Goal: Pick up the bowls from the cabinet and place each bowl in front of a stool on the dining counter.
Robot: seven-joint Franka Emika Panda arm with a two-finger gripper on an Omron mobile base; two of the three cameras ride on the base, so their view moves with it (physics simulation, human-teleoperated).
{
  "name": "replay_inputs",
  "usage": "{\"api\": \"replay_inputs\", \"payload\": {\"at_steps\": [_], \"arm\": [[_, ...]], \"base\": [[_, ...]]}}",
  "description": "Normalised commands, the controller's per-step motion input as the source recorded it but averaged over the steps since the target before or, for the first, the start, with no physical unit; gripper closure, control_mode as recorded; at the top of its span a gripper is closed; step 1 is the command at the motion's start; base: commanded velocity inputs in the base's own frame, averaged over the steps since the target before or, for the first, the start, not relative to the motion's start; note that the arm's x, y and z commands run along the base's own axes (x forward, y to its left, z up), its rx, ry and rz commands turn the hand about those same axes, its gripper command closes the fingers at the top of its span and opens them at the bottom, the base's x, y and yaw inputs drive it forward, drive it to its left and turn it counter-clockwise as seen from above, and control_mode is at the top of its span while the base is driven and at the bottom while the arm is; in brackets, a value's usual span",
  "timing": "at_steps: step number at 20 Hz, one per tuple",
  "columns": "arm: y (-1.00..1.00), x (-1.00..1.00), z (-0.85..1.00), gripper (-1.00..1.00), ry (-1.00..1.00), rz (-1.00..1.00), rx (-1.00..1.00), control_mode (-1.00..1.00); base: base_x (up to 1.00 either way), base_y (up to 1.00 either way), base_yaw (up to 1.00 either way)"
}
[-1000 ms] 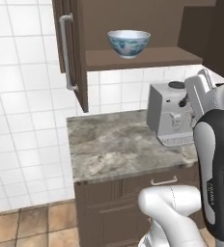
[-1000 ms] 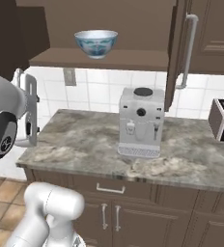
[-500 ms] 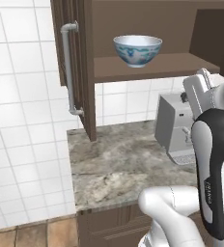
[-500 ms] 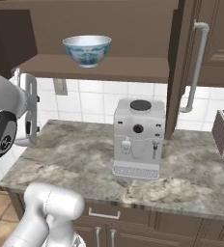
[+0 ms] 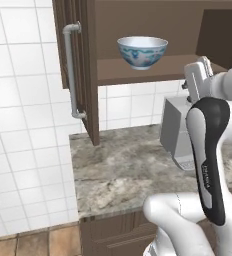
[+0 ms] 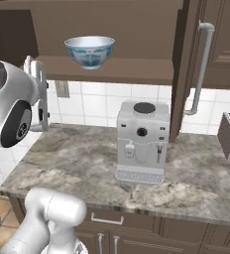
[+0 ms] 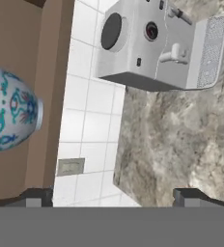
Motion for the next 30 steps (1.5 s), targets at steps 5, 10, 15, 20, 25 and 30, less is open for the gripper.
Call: {"api": "replay_inputs", "payload": {"at_steps": [5, 10, 15, 20, 25, 30], "arm": [[-0.15, 0.17, 0.60, -1.00, -0.21, 0.04, 0.00, -1.00], [-0.26, 0.15, 0.33, -1.00, -0.10, 0.15, 0.05, -1.00], [-0.07, 0.47, 0.17, -1.00, 0.00, 0.20, 0.08, -1.00], [0.00, 0.38, 0.11, -1.00, 0.00, 0.13, 0.02, -1.00], [0.00, 0.47, 0.22, -1.00, 0.01, 0.03, 0.00, -1.00], [0.03, 0.51, 0.15, -1.00, 0.06, 0.00, 0.00, -1.00]], "base": [[0.00, 0.00, 0.00], [0.00, 0.00, 0.00], [0.00, 0.00, 0.00], [0.00, 0.00, 0.00], [0.00, 0.00, 0.00], [0.00, 0.00, 0.00]]}}
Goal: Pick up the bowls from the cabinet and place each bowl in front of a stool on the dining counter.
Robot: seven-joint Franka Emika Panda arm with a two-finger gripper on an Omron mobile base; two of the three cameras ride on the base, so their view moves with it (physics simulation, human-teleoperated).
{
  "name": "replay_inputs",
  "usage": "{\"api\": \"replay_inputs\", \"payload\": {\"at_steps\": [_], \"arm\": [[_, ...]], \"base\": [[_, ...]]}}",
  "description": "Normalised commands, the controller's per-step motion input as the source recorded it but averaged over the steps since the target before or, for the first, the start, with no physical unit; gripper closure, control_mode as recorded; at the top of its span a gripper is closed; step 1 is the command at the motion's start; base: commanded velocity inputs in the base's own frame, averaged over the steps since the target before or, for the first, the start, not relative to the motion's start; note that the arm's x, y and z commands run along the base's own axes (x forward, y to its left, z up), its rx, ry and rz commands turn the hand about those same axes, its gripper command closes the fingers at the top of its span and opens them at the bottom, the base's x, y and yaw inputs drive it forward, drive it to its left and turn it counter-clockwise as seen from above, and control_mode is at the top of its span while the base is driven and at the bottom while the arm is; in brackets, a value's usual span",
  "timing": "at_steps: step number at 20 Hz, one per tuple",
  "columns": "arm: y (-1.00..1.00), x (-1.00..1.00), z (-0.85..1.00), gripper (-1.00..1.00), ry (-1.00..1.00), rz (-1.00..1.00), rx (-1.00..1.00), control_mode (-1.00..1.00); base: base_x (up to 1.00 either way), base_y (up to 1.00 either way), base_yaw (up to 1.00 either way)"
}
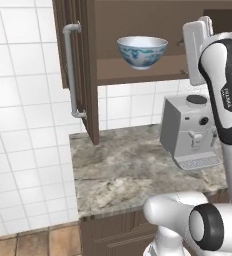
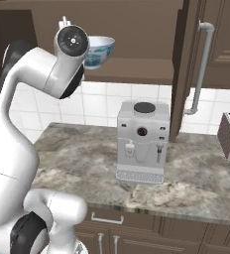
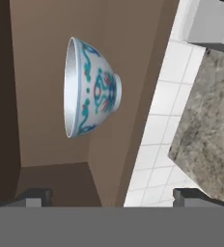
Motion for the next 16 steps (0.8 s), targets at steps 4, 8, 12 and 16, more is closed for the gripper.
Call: {"api": "replay_inputs", "payload": {"at_steps": [4, 8, 12, 16], "arm": [[0.00, 0.60, 0.00, -1.00, 0.08, 0.00, 0.00, -1.00], [0.07, 0.59, 0.00, -1.00, 0.11, 0.00, 0.00, -1.00], [0.14, 0.52, -0.02, -1.00, 0.04, 0.00, 0.00, -1.00], [0.34, 0.44, -0.09, -1.00, 0.00, 0.00, -0.02, -1.00]], "base": [[0.00, 0.00, 0.00], [0.00, 0.00, 0.00], [0.00, 0.00, 0.00], [0.00, 0.00, 0.00]]}}
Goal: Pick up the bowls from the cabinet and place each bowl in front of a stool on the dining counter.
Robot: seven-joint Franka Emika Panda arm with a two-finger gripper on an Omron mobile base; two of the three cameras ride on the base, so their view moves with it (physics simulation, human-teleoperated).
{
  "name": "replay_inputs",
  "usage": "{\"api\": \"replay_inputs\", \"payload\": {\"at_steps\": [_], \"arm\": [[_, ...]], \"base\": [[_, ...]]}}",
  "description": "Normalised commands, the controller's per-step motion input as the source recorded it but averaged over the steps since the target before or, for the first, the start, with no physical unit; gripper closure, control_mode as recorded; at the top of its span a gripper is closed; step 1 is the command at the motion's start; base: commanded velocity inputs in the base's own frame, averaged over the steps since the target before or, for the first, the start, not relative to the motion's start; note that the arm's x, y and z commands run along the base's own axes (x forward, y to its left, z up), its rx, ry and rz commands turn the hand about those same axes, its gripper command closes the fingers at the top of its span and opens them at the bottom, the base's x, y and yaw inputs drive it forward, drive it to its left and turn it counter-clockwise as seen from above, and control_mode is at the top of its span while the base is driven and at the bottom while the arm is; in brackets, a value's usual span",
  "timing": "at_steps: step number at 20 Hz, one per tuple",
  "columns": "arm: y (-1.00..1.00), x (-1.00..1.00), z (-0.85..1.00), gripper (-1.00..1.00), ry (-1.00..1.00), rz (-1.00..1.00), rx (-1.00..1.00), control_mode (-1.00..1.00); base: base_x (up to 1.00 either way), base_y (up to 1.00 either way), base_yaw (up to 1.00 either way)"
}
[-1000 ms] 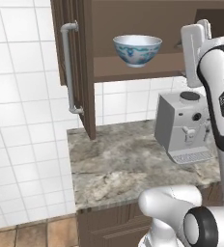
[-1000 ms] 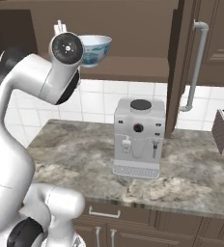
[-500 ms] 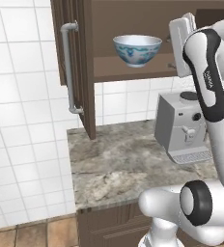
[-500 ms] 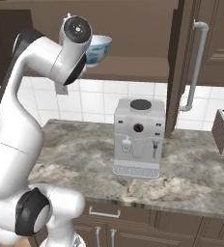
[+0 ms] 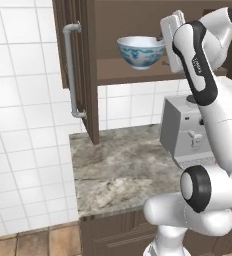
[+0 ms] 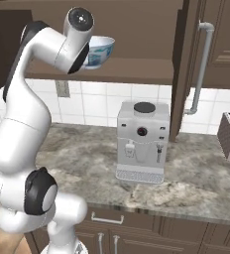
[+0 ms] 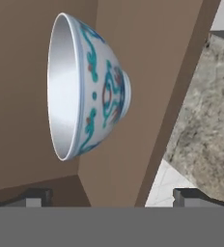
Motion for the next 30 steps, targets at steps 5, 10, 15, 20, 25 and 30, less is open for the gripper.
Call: {"api": "replay_inputs", "payload": {"at_steps": [5, 10, 15, 20, 25, 30], "arm": [[0.04, 0.24, -0.15, -1.00, 0.04, 0.00, 0.00, -1.00], [0.00, 0.25, -0.08, -1.00, 0.00, 0.00, 0.00, -1.00], [0.00, 0.36, 0.00, -1.00, 0.00, 0.00, 0.00, -1.00], [-0.01, 0.50, 0.00, -1.00, 0.00, 0.00, 0.00, -1.00], [-0.01, 0.45, 0.00, -1.00, 0.06, 0.00, 0.00, -1.00], [0.00, 0.25, 0.00, -1.00, 0.09, 0.00, 0.00, -1.00]], "base": [[0.00, 0.00, 0.00], [0.00, 0.00, 0.00], [0.00, 0.00, 0.00], [0.00, 0.00, 0.00], [0.00, 0.00, 0.00], [0.00, 0.00, 0.00]]}}
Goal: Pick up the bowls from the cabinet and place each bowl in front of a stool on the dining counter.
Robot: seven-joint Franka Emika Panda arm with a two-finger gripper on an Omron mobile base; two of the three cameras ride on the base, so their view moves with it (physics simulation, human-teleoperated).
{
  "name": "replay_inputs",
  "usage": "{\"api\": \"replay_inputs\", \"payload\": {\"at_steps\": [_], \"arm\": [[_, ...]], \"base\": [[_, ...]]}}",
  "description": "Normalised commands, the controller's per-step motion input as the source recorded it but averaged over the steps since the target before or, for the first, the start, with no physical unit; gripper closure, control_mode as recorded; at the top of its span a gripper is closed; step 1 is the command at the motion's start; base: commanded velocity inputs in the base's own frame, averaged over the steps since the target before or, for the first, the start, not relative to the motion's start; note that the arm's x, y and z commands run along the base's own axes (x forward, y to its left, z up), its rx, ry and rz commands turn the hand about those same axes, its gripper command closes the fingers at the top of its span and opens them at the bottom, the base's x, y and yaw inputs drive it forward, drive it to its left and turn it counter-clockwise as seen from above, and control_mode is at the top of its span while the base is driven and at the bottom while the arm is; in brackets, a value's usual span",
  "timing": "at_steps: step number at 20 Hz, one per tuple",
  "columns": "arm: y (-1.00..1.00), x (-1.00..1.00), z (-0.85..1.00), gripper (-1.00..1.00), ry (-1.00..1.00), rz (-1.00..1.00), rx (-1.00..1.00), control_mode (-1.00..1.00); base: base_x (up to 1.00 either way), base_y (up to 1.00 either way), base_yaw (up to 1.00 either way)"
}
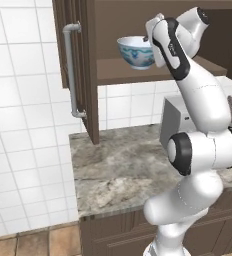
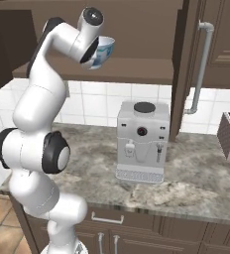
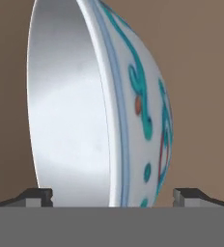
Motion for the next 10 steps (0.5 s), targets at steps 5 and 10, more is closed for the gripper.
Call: {"api": "replay_inputs", "payload": {"at_steps": [5, 10], "arm": [[0.00, 0.17, -0.04, -1.00, 0.06, 0.00, 0.00, -1.00], [0.00, 0.00, -0.31, -1.00, 0.04, 0.00, 0.00, -1.00]], "base": [[0.00, 0.00, 0.00], [0.00, 0.00, 0.00]]}}
